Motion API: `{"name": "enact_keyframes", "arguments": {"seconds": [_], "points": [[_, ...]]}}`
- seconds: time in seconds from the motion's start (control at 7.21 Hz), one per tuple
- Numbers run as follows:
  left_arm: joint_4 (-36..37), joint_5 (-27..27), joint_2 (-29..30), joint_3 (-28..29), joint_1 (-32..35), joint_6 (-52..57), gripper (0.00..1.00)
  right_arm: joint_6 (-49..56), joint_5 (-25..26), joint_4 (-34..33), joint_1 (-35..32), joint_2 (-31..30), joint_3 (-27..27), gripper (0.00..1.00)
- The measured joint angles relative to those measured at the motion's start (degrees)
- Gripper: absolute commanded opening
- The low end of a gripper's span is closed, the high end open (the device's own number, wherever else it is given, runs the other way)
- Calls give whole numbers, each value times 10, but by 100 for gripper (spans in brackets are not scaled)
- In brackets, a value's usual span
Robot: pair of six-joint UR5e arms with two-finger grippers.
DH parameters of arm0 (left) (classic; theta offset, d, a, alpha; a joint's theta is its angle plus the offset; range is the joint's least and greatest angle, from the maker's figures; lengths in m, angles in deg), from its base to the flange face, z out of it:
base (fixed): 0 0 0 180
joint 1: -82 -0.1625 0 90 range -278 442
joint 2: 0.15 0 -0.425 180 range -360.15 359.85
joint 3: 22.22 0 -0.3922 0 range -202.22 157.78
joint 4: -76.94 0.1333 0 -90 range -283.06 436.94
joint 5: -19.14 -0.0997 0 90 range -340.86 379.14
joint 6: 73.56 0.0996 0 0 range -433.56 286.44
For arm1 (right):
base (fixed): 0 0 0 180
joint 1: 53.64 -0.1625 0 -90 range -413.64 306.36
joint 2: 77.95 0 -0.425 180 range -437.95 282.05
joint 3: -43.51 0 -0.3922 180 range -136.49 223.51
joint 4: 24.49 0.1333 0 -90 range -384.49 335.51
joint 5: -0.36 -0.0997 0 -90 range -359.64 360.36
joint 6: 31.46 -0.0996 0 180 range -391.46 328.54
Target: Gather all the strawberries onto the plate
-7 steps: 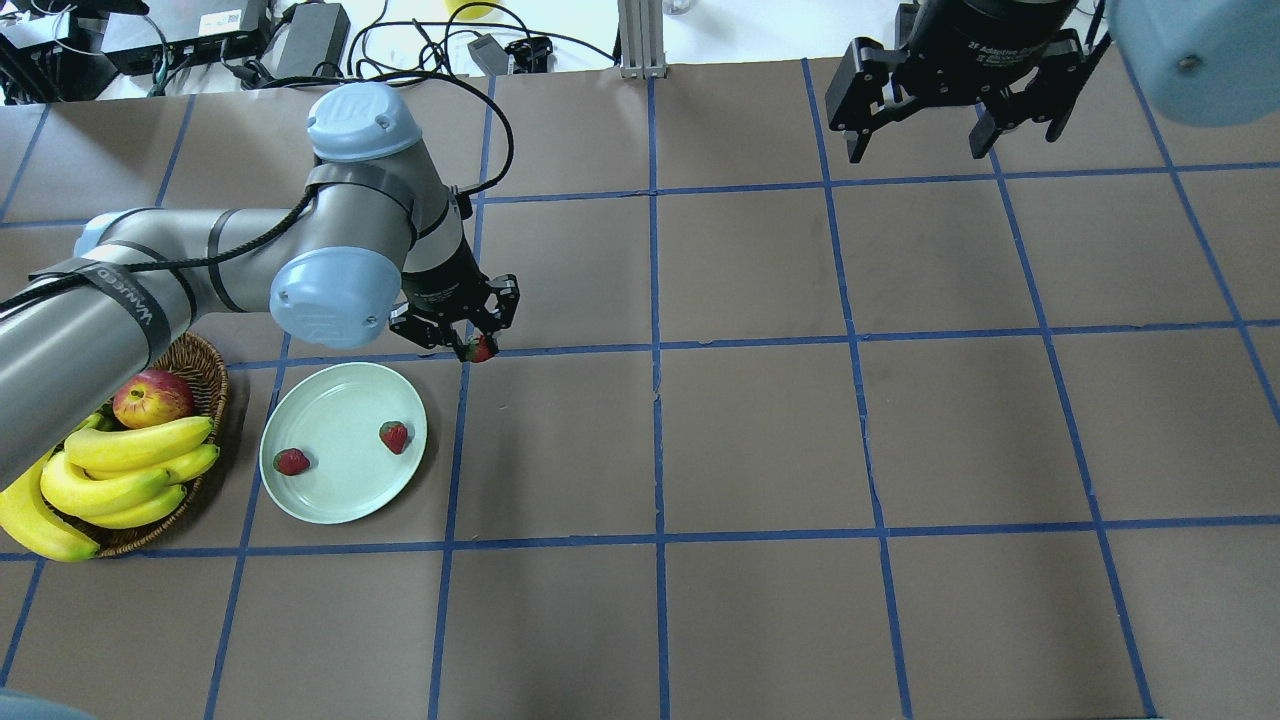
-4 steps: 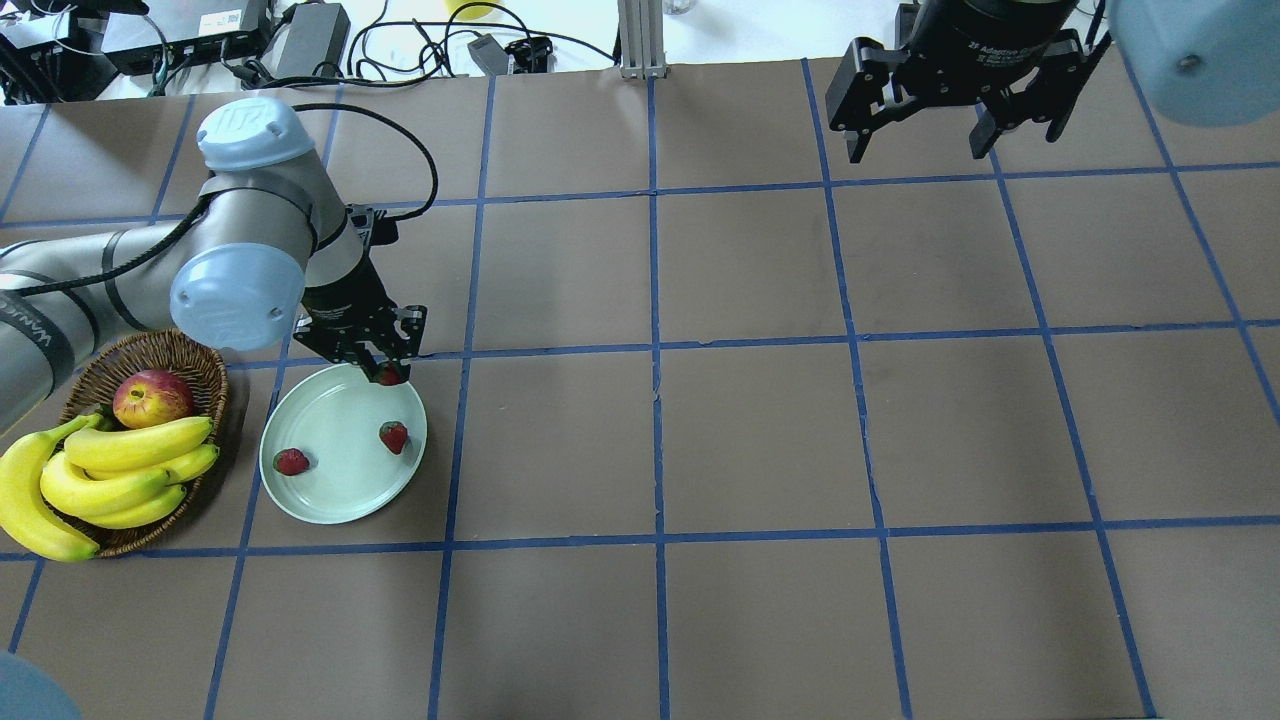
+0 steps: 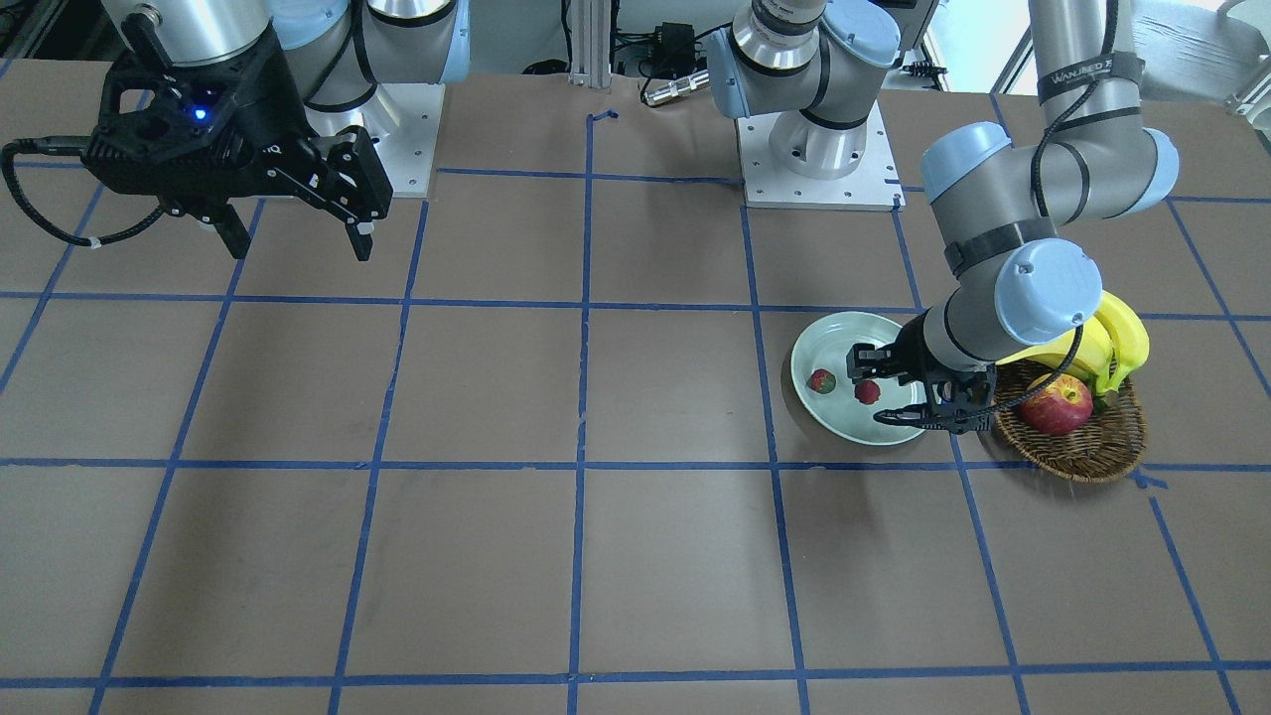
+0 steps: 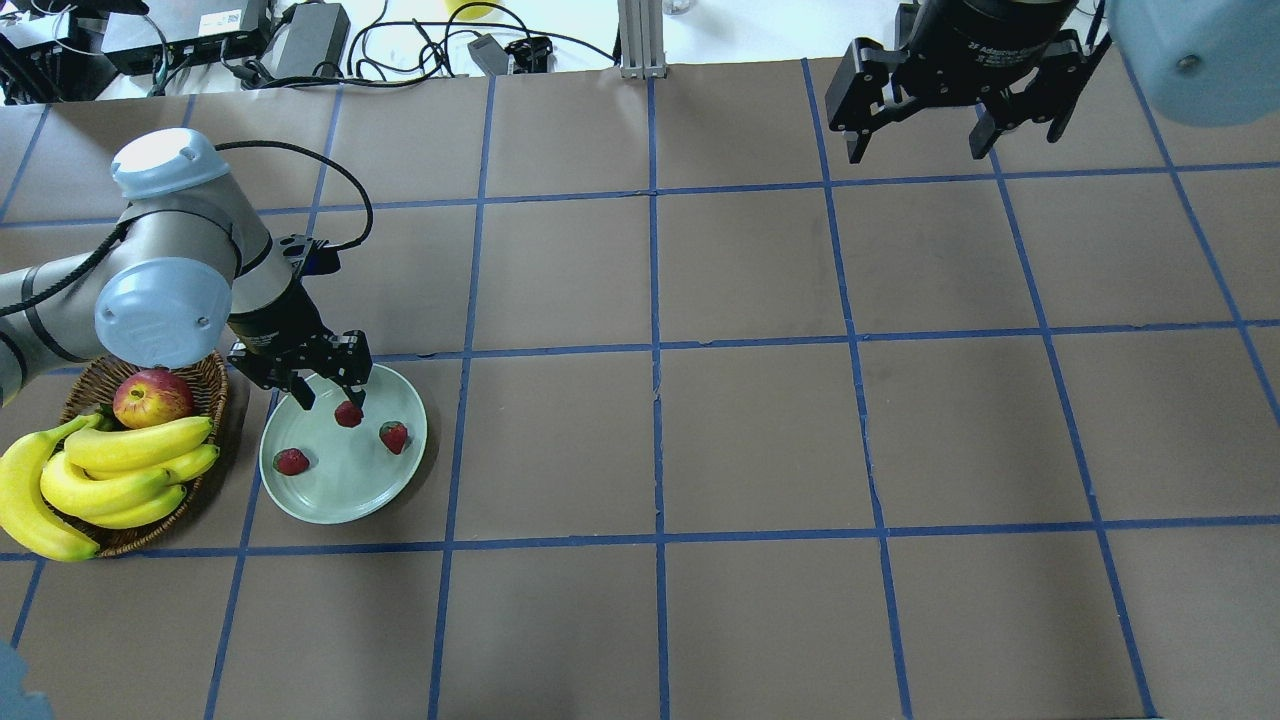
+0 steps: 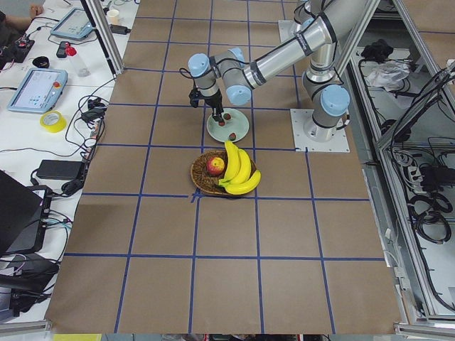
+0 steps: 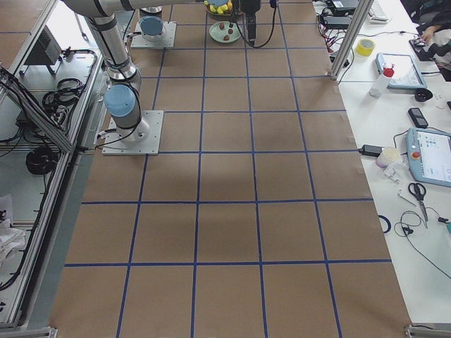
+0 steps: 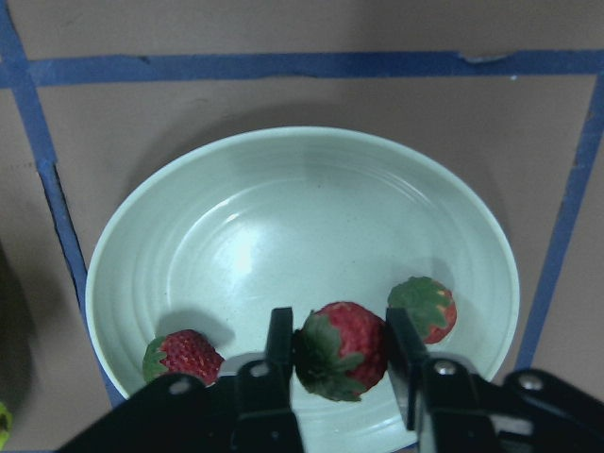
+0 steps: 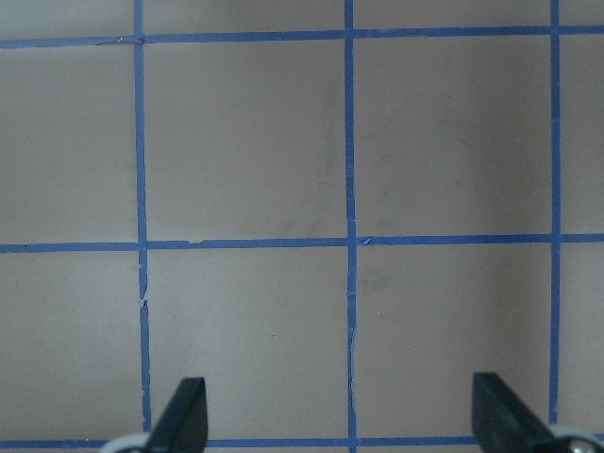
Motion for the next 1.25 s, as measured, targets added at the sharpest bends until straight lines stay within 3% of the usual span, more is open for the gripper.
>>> {"name": "enact_keyframes", "arguments": {"seconds": [0.28,0.83,1.25], "points": [[-11,14,-25,18,17,1,100,0,0,0,0,0,0,100],[-103,31,-82,168,121,-86,100,0,0,0,0,0,-1,100],[-142,26,-141,195,133,-98,100,0,0,0,0,0,0,100]]}}
